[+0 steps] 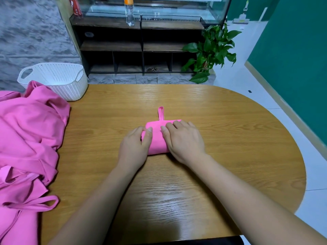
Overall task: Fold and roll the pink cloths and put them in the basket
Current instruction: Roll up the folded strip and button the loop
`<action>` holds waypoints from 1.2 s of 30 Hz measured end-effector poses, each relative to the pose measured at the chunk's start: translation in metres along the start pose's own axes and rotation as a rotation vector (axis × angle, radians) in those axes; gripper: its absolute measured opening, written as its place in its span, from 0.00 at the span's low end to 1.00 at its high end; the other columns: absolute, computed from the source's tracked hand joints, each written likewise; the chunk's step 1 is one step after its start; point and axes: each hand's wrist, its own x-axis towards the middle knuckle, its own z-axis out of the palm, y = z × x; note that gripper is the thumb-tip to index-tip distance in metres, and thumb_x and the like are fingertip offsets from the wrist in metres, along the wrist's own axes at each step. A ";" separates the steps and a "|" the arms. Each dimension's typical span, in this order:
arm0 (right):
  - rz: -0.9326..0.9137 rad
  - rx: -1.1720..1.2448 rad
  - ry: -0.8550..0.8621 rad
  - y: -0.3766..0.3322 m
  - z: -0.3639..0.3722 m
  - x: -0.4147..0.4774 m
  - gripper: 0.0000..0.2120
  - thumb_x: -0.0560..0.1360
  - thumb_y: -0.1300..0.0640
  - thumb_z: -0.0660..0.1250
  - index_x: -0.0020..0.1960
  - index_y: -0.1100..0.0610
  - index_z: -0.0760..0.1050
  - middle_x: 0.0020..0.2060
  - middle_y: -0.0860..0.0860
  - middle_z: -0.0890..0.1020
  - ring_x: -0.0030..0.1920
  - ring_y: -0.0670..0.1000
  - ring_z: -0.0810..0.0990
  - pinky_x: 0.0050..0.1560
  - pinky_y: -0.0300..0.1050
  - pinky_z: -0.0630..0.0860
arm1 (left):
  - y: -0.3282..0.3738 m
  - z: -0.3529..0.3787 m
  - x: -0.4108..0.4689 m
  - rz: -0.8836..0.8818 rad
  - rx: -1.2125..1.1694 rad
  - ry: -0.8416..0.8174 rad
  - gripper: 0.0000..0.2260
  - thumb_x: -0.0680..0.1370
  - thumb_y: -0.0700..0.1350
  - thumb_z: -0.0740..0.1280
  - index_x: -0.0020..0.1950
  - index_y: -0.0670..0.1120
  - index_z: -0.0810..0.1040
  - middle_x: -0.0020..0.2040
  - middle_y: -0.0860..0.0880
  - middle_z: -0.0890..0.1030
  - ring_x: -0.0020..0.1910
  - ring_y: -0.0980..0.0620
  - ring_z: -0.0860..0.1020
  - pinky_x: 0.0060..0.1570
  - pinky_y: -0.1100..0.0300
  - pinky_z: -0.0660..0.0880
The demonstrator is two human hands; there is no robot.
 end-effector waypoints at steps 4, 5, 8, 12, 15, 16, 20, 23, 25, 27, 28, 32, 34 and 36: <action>-0.008 0.025 -0.135 0.003 -0.009 0.016 0.26 0.88 0.42 0.48 0.50 0.52 0.81 0.44 0.56 0.86 0.47 0.63 0.84 0.43 0.54 0.69 | -0.001 -0.001 -0.002 0.041 -0.024 0.003 0.21 0.83 0.64 0.57 0.57 0.49 0.80 0.51 0.52 0.80 0.53 0.48 0.78 0.54 0.46 0.75; -0.006 0.051 -0.168 0.004 -0.009 0.020 0.27 0.87 0.41 0.47 0.51 0.52 0.81 0.46 0.57 0.86 0.48 0.64 0.84 0.42 0.54 0.69 | -0.002 -0.001 -0.002 0.044 -0.032 -0.001 0.21 0.83 0.63 0.57 0.57 0.50 0.80 0.52 0.53 0.80 0.54 0.49 0.78 0.55 0.46 0.75; 0.014 0.130 -0.297 0.008 -0.010 0.032 0.30 0.87 0.40 0.46 0.55 0.54 0.83 0.50 0.62 0.86 0.53 0.66 0.84 0.47 0.56 0.73 | -0.002 -0.002 -0.002 0.049 -0.034 -0.015 0.21 0.82 0.64 0.58 0.56 0.49 0.80 0.50 0.53 0.80 0.52 0.49 0.78 0.54 0.46 0.75; 0.038 0.196 -0.391 0.009 -0.012 0.037 0.30 0.87 0.39 0.47 0.58 0.55 0.83 0.53 0.62 0.85 0.55 0.65 0.83 0.51 0.56 0.74 | 0.000 -0.005 -0.002 0.028 -0.032 -0.014 0.22 0.81 0.65 0.56 0.52 0.49 0.79 0.45 0.53 0.80 0.48 0.49 0.77 0.48 0.49 0.73; -0.010 0.118 -0.190 0.003 -0.013 0.021 0.24 0.87 0.41 0.50 0.55 0.53 0.81 0.47 0.57 0.84 0.50 0.64 0.82 0.47 0.55 0.73 | 0.001 -0.004 0.000 -0.002 -0.018 -0.006 0.22 0.81 0.66 0.55 0.47 0.50 0.78 0.41 0.51 0.79 0.44 0.47 0.76 0.46 0.49 0.73; -0.022 0.072 -0.130 0.000 -0.013 0.013 0.23 0.87 0.42 0.51 0.52 0.53 0.80 0.45 0.56 0.83 0.48 0.63 0.81 0.47 0.55 0.73 | 0.002 -0.004 0.001 -0.014 -0.009 -0.006 0.22 0.81 0.66 0.54 0.46 0.50 0.77 0.40 0.51 0.79 0.43 0.47 0.76 0.46 0.48 0.73; 0.000 0.013 -0.056 -0.004 -0.009 -0.007 0.23 0.87 0.40 0.50 0.47 0.52 0.77 0.39 0.54 0.81 0.43 0.61 0.80 0.48 0.56 0.71 | 0.005 -0.007 -0.001 -0.007 0.001 -0.033 0.24 0.80 0.69 0.55 0.46 0.51 0.79 0.40 0.55 0.79 0.45 0.53 0.75 0.45 0.53 0.69; 0.013 0.033 -0.031 -0.003 -0.009 -0.009 0.23 0.87 0.40 0.49 0.48 0.52 0.76 0.40 0.54 0.81 0.44 0.61 0.79 0.48 0.57 0.70 | 0.002 -0.010 -0.003 0.043 -0.069 -0.077 0.22 0.81 0.68 0.56 0.55 0.56 0.82 0.48 0.59 0.81 0.56 0.58 0.75 0.55 0.56 0.71; 0.009 0.024 -0.018 -0.004 -0.008 -0.010 0.22 0.87 0.40 0.50 0.48 0.51 0.76 0.39 0.54 0.80 0.44 0.61 0.79 0.48 0.57 0.68 | 0.002 -0.010 -0.003 0.046 -0.061 -0.088 0.23 0.81 0.69 0.55 0.59 0.57 0.83 0.51 0.59 0.81 0.59 0.57 0.75 0.62 0.49 0.72; 0.021 0.021 0.013 -0.004 -0.007 -0.010 0.21 0.87 0.41 0.52 0.47 0.52 0.76 0.38 0.54 0.80 0.42 0.61 0.79 0.47 0.57 0.68 | 0.007 -0.010 -0.004 0.044 -0.021 -0.087 0.26 0.81 0.69 0.53 0.60 0.56 0.83 0.50 0.58 0.81 0.58 0.55 0.75 0.63 0.47 0.70; 0.034 0.022 0.033 -0.003 -0.007 -0.011 0.21 0.87 0.42 0.53 0.47 0.53 0.76 0.37 0.55 0.80 0.41 0.61 0.79 0.46 0.57 0.68 | 0.009 -0.009 -0.005 0.051 0.010 -0.087 0.28 0.81 0.70 0.51 0.60 0.55 0.83 0.50 0.57 0.82 0.59 0.55 0.75 0.62 0.48 0.68; 0.073 0.010 0.046 0.001 -0.005 -0.016 0.19 0.87 0.44 0.55 0.47 0.53 0.76 0.37 0.55 0.80 0.41 0.62 0.78 0.46 0.57 0.69 | 0.006 -0.005 -0.005 0.089 0.129 -0.086 0.35 0.80 0.75 0.44 0.60 0.56 0.82 0.51 0.54 0.85 0.58 0.53 0.75 0.59 0.49 0.66; 0.081 0.006 -0.017 0.002 -0.012 -0.012 0.19 0.87 0.44 0.54 0.47 0.52 0.77 0.37 0.55 0.81 0.42 0.62 0.80 0.46 0.56 0.69 | 0.004 -0.003 -0.004 0.070 0.123 -0.076 0.37 0.79 0.76 0.42 0.60 0.55 0.83 0.51 0.52 0.85 0.57 0.53 0.75 0.59 0.50 0.66; 0.079 0.048 -0.124 0.003 -0.020 -0.001 0.22 0.87 0.43 0.52 0.50 0.53 0.80 0.41 0.58 0.84 0.45 0.64 0.83 0.47 0.55 0.71 | 0.005 -0.003 -0.003 0.051 0.096 -0.061 0.37 0.79 0.76 0.42 0.58 0.54 0.82 0.49 0.51 0.84 0.56 0.51 0.76 0.59 0.48 0.68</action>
